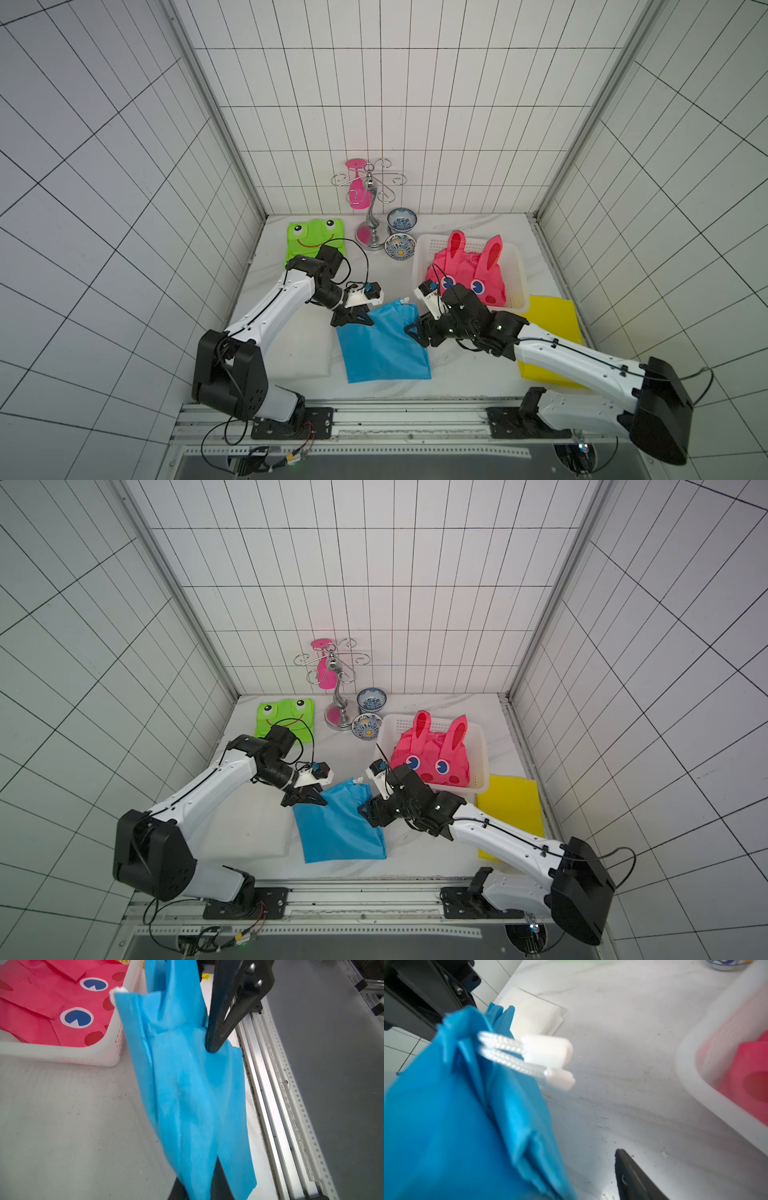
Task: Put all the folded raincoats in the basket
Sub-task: Pick up the raincoat from the center of the board.
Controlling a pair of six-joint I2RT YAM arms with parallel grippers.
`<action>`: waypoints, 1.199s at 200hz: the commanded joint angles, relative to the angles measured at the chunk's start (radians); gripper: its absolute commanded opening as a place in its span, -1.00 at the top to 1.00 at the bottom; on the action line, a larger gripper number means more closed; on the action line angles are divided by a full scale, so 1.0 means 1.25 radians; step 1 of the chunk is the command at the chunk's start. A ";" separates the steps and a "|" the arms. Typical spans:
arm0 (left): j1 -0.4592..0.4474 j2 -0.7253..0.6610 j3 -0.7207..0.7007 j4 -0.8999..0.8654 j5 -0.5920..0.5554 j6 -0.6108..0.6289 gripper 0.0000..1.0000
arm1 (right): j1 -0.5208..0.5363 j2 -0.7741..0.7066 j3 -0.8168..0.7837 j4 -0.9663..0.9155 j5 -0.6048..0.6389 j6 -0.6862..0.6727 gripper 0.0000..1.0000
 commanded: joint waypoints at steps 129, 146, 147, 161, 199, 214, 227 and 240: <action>0.014 -0.061 0.135 -0.203 0.039 -0.021 -0.87 | 0.003 -0.049 0.154 -0.226 -0.095 -0.420 1.00; -0.004 -0.073 0.150 -0.206 0.041 -0.042 -0.96 | 0.011 -0.047 0.179 -0.253 -0.063 -0.500 1.00; -0.005 -0.074 0.149 -0.205 0.040 -0.043 -0.96 | 0.011 -0.047 0.181 -0.255 -0.063 -0.504 1.00; -0.033 -0.088 0.134 -0.178 0.019 -0.062 -0.96 | 0.010 -0.048 0.194 -0.260 -0.061 -0.553 1.00; -0.091 -0.127 0.054 -0.014 -0.031 -0.163 -0.95 | 0.012 -0.043 0.225 -0.266 -0.085 -0.633 1.00; -0.092 -0.135 0.055 0.008 -0.019 -0.173 -0.81 | 0.012 -0.034 0.237 -0.271 -0.086 -0.639 1.00; -0.093 -0.139 0.065 0.011 -0.010 -0.173 -0.47 | 0.012 -0.028 0.246 -0.281 -0.093 -0.645 1.00; -0.093 -0.147 0.069 0.012 -0.010 -0.171 -0.11 | 0.011 -0.028 0.248 -0.279 -0.095 -0.644 1.00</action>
